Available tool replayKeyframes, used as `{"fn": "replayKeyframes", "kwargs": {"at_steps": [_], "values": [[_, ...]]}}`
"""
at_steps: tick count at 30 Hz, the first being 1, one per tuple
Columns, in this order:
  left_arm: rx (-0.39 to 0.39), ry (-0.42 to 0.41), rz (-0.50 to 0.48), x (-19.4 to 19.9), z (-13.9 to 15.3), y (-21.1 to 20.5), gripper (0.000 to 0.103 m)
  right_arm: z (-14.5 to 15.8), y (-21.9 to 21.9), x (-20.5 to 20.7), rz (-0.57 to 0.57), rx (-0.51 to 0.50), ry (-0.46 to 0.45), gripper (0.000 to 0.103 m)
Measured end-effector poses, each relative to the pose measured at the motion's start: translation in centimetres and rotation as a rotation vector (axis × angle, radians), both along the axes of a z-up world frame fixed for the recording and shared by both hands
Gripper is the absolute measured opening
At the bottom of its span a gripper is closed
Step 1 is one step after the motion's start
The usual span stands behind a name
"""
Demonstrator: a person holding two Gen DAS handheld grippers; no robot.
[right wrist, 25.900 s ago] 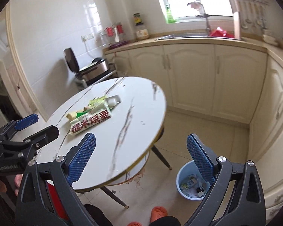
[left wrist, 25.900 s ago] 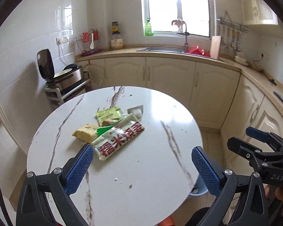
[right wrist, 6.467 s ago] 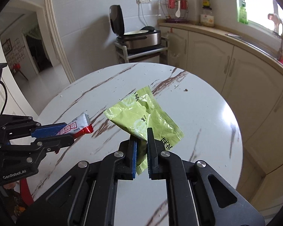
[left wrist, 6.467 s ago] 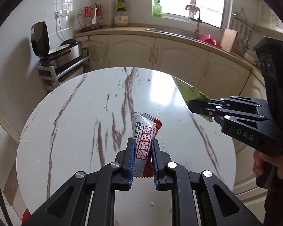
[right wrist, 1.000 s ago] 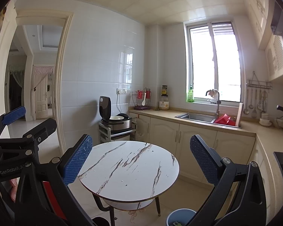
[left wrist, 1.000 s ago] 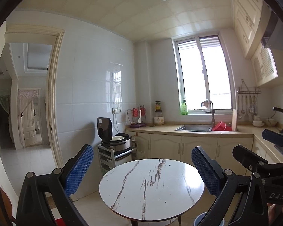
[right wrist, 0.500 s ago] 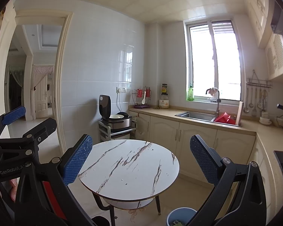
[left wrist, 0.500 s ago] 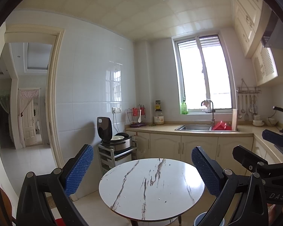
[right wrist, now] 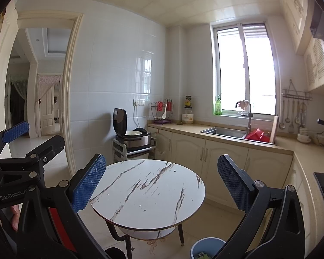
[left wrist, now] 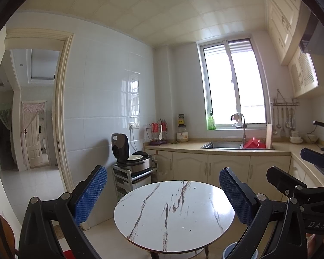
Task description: Collect trash
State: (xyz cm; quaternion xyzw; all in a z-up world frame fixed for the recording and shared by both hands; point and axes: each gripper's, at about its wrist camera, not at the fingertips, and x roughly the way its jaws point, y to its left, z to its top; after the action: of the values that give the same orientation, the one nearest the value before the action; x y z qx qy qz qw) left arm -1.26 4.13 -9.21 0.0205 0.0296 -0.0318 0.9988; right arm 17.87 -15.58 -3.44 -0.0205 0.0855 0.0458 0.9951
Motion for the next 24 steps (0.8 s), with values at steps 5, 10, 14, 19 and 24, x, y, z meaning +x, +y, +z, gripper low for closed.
{"fn": "replayKeyframes", "kwargs": {"at_steps": [5, 10, 14, 19, 24], "values": [[0.002, 0.002, 0.001, 0.04, 0.16, 0.17, 0.102, 0.01, 0.00, -0.01, 0.000, 0.000, 0.000, 0.103], [0.003, 0.002, -0.001, 0.05, 0.07, 0.35, 0.102, 0.04, -0.04, 0.00, 0.000, -0.001, 0.000, 0.103], [0.002, 0.002, -0.001, 0.06, 0.20, 0.51, 0.102, 0.06, -0.05, -0.01, 0.000, -0.001, 0.001, 0.103], [0.003, 0.003, -0.003, 0.16, 0.12, 0.82, 0.102, 0.08, -0.10, -0.01, 0.000, 0.000, 0.001, 0.103], [0.003, 0.003, -0.005, 0.19, 0.16, 0.98, 0.102, 0.10, -0.11, -0.02, 0.000, -0.001, 0.001, 0.103]]}}
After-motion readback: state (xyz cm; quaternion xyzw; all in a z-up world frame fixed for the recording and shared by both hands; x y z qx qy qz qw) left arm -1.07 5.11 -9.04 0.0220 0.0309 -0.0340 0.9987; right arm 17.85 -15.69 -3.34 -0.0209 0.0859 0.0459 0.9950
